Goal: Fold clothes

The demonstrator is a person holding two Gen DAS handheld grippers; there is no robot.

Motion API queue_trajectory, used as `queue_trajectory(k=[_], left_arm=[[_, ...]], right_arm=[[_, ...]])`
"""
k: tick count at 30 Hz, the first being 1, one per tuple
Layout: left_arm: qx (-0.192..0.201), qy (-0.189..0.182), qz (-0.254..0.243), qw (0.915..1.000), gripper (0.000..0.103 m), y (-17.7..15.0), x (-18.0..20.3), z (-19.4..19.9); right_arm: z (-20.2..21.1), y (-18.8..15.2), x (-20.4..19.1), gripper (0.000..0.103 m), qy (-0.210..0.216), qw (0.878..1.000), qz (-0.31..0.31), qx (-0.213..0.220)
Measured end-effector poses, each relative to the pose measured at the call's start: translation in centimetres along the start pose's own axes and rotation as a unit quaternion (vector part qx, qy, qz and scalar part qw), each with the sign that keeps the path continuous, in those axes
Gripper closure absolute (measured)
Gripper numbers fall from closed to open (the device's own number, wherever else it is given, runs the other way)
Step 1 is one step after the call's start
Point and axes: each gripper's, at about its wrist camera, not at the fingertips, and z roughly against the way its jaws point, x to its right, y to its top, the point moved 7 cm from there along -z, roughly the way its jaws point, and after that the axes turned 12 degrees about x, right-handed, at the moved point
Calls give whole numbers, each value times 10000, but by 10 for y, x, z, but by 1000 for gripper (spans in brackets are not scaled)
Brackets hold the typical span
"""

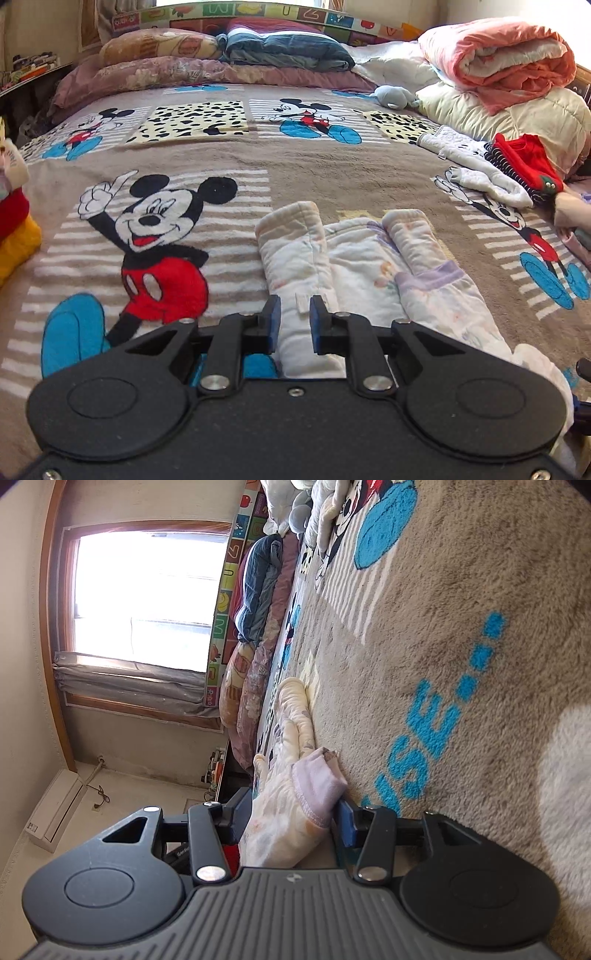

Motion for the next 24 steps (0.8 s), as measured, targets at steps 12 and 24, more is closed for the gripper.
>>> queue_trajectory(k=[12,24], left_arm=[[577,-155,345,9976,88,-16,10,43],[1125,-316,1372,9836,88,-57,-23,82]], right_arm=[[17,-23,-12,28,-104,9997,-218,-108],[-8,-27,-17,76,-237,9992,298,99]])
